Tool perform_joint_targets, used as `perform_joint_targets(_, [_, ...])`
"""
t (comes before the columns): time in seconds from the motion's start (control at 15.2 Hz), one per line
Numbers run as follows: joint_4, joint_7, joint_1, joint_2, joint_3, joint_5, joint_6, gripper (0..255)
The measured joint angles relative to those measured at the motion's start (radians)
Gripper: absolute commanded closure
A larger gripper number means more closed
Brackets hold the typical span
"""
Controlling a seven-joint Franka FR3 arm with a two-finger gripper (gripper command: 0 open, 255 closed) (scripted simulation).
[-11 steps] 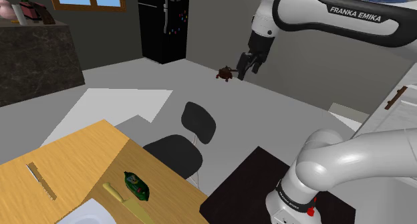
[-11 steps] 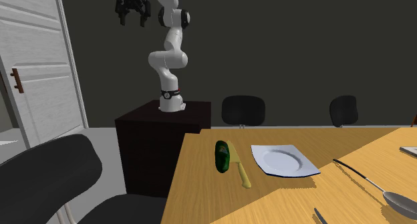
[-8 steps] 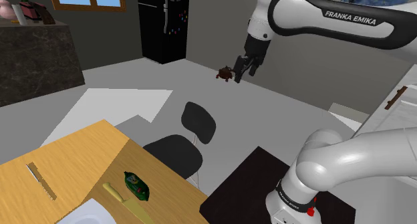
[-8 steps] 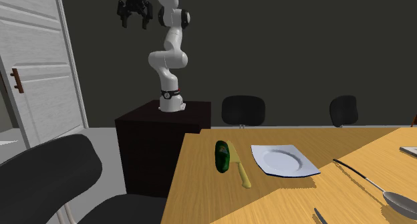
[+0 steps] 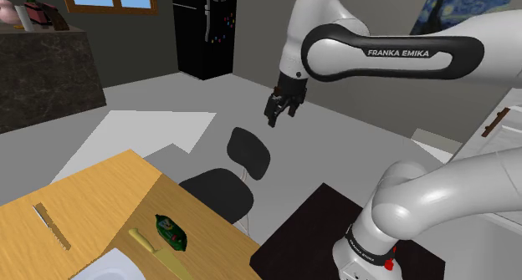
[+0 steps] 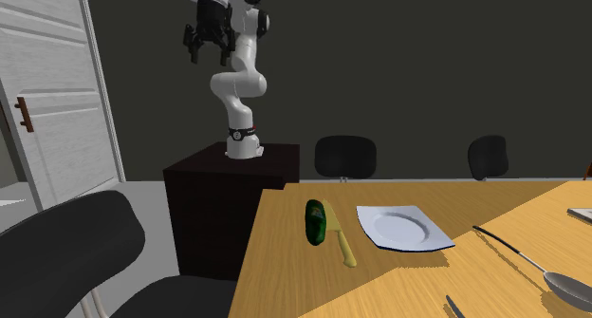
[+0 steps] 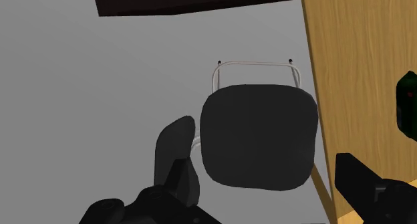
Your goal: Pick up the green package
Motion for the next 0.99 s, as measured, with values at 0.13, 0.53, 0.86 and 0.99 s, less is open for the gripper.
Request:
perform_joint_targets(0.13, [-0.018,0.038,0.010,0.036,0.032,0.014,0.047,0])
perform_joint_targets(0.53, [-0.025,0.148,0.029,0.190,0.125,0.034,0.188,0])
perform_joint_targets(0.86, [-0.007,0.252,0.034,0.350,0.203,0.019,0.312,0])
perform_joint_targets(0.99, [0.012,0.292,0.032,0.417,0.229,0.003,0.351,0])
